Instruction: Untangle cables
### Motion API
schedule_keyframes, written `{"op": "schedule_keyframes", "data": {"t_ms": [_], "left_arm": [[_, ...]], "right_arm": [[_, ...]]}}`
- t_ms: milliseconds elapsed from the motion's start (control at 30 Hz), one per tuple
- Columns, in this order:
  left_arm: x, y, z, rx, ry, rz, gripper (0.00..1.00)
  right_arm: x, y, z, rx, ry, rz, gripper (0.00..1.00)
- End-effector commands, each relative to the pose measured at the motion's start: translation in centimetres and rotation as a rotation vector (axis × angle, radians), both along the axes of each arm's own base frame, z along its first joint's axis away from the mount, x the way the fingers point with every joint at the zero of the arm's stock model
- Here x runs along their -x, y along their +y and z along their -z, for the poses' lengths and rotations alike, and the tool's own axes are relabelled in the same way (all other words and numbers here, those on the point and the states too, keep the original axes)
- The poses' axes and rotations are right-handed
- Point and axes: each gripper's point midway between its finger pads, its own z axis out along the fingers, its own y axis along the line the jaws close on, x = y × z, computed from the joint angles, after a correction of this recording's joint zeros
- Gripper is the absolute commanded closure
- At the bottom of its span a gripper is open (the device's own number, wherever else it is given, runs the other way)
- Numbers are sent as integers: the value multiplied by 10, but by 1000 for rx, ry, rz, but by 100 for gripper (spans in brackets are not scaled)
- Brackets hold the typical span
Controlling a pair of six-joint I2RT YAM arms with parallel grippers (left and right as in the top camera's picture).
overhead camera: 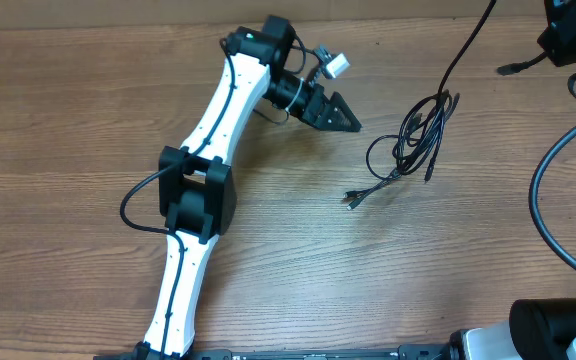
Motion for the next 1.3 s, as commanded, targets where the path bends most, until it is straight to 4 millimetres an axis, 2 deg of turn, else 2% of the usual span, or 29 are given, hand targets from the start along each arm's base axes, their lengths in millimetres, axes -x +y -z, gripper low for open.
{"op": "schedule_keyframes", "data": {"t_ms": [0, 133, 167, 300, 333, 367, 400, 533, 667, 800, 867, 1033, 1200, 1267], "left_arm": [[23, -15, -34, 92, -95, 91, 0], [45, -31, -34, 85, -80, 148, 0], [54, -44, -33, 85, -102, 181, 0], [61, -60, -20, 31, -182, 228, 2], [59, -63, -12, -17, -215, 229, 15], [56, -65, -5, -61, -240, 222, 44], [49, -66, 4, -130, -269, 199, 96], [18, -63, 26, -314, -341, 76, 96], [2, -67, 22, -300, -368, 18, 96], [-17, -59, 19, -304, -353, -61, 96], [-31, -47, 19, -326, -309, -134, 96], [-72, 13, 14, -377, -183, -340, 96], [-103, 84, 10, -424, -121, -488, 96], [-115, 128, 16, -510, -97, -585, 96]], "right_arm": [[2, -3, -5, -7, -16, 24, 96], [1, -5, -5, -6, -16, 36, 96], [1, -5, -5, -6, -16, 36, 96], [1, -5, -5, -6, -15, 35, 96], [1, -5, -4, -6, -14, 36, 96], [1, -5, -4, -6, -14, 35, 96], [1, -5, -4, -6, -14, 35, 96], [1, -5, -4, -6, -14, 35, 96], [1, -5, -4, -5, -13, 36, 96], [-1, -11, -1, 9, -5, 70, 96], [-4, -21, 3, 16, 12, 131, 96], [-10, -53, 19, 48, 73, 320, 96], [-15, -91, 38, 99, 142, 536, 96], [-17, -109, 48, 131, 180, 638, 96]]}}
